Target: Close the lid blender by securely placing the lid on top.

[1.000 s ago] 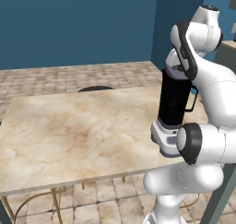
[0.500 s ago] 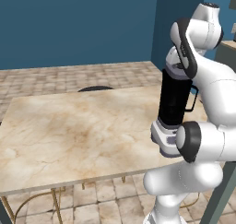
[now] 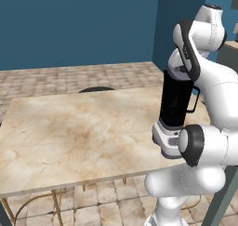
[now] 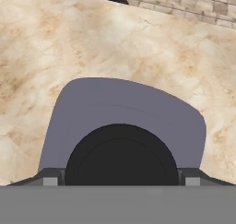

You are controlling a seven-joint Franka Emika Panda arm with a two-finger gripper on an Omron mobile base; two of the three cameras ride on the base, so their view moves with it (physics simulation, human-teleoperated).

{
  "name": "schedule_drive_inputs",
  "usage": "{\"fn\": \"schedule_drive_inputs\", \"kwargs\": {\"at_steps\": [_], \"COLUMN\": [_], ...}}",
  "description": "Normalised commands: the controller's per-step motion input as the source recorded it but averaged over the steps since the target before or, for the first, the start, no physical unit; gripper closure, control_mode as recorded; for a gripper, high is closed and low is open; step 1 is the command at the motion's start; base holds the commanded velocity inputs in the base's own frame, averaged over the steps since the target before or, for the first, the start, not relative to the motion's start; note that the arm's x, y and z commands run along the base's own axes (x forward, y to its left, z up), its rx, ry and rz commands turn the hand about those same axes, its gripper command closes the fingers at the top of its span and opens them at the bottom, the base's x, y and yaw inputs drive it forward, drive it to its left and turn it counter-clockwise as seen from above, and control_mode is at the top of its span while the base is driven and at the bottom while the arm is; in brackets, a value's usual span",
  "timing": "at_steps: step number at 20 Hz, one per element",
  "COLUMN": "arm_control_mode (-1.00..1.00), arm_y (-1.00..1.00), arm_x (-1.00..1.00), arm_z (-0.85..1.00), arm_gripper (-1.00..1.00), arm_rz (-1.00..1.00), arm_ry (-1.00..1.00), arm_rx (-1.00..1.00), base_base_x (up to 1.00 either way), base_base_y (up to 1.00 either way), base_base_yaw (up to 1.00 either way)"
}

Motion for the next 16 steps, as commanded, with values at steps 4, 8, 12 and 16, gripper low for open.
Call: {"fn": "schedule_drive_inputs", "kwargs": {"at_steps": [4,8,12,16], "arm_control_mode": [-1.0,-1.0,-1.0,-1.0], "arm_y": [0.05,0.04,0.11,0.02], "arm_x": [-0.02,0.0,0.0,0.09], "arm_z": [-0.41,-0.34,-0.04,0.0], "arm_gripper": [1.0,1.0,1.0,1.0], "arm_rz": [0.0,0.0,0.0,0.0], "arm_ry": [0.0,0.0,0.0,0.0], "arm_rx": [0.0,0.0,0.0,0.0], "base_base_x": [0.0,0.0,0.0,0.0], "base_base_y": [0.0,0.0,0.0,0.0], "base_base_yaw": [0.0,0.0,0.0,0.0]}}
